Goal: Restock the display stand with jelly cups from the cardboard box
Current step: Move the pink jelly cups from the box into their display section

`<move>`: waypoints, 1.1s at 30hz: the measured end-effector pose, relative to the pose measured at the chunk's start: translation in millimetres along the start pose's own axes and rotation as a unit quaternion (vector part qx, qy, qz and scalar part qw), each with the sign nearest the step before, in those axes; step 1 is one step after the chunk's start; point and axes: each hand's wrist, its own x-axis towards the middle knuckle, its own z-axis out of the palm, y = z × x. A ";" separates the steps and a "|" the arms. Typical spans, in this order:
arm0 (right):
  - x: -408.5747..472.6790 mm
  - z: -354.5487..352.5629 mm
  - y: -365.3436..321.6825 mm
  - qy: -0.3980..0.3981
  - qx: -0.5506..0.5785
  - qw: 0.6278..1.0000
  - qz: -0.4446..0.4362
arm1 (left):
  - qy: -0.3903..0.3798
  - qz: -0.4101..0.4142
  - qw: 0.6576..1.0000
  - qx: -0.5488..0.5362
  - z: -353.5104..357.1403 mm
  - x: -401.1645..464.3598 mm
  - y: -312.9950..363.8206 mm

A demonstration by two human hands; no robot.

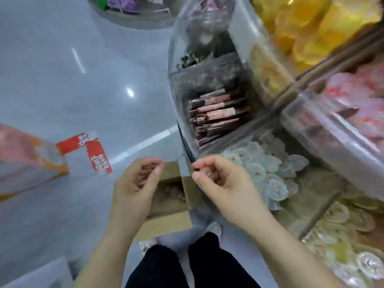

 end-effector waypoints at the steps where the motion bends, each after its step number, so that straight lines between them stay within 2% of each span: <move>1: 8.3 23.8 23.8 -0.041 -0.013 0.999 0.026 | 0.005 -0.040 0.999 0.002 -12.1 -2.5 -32.1; 5: 42.2 108.1 149.4 -0.164 -0.132 0.966 0.148 | -0.008 -0.189 0.981 0.035 -39.5 -8.8 -171.6; 9: 82.6 171.3 300.2 -0.236 -0.242 0.906 0.256 | -0.079 -0.305 0.945 0.089 -42.4 2.4 -313.4; 12: 118.5 204.3 401.0 -0.273 -0.297 0.860 0.314 | -0.115 -0.378 0.910 0.126 -34.6 20.5 -410.1; 14: 144.8 221.7 460.3 -0.262 -0.310 0.849 0.339 | -0.129 -0.403 0.894 0.146 -22.4 35.7 -468.1; 17: 186.9 240.6 535.5 -0.204 -0.348 0.854 0.329 | -0.150 -0.420 0.882 0.153 6.6 60.3 -542.8; 18: 198.3 244.3 554.7 -0.195 -0.384 0.846 0.316 | -0.153 -0.430 0.878 0.145 18.0 67.7 -564.1; 22: 213.5 247.5 611.8 -0.274 -0.556 0.759 0.199 | -0.148 -0.453 0.870 0.124 60.6 96.3 -629.8; 23: 212.5 247.2 622.7 -0.283 -0.575 0.749 0.169 | -0.141 -0.465 0.868 0.102 71.1 103.4 -642.3; 26: 208.6 248.7 645.0 -0.230 -0.583 0.767 0.136 | -0.116 -0.495 0.859 0.058 101.3 120.9 -664.8; 30: 207.6 247.0 652.0 -0.152 -0.511 0.822 0.202 | -0.019 -0.476 0.876 0.074 114.3 124.8 -679.1; 33: 197.8 240.5 628.7 -0.077 -0.401 0.879 0.248 | 0.031 -0.469 0.878 0.087 93.0 107.6 -666.9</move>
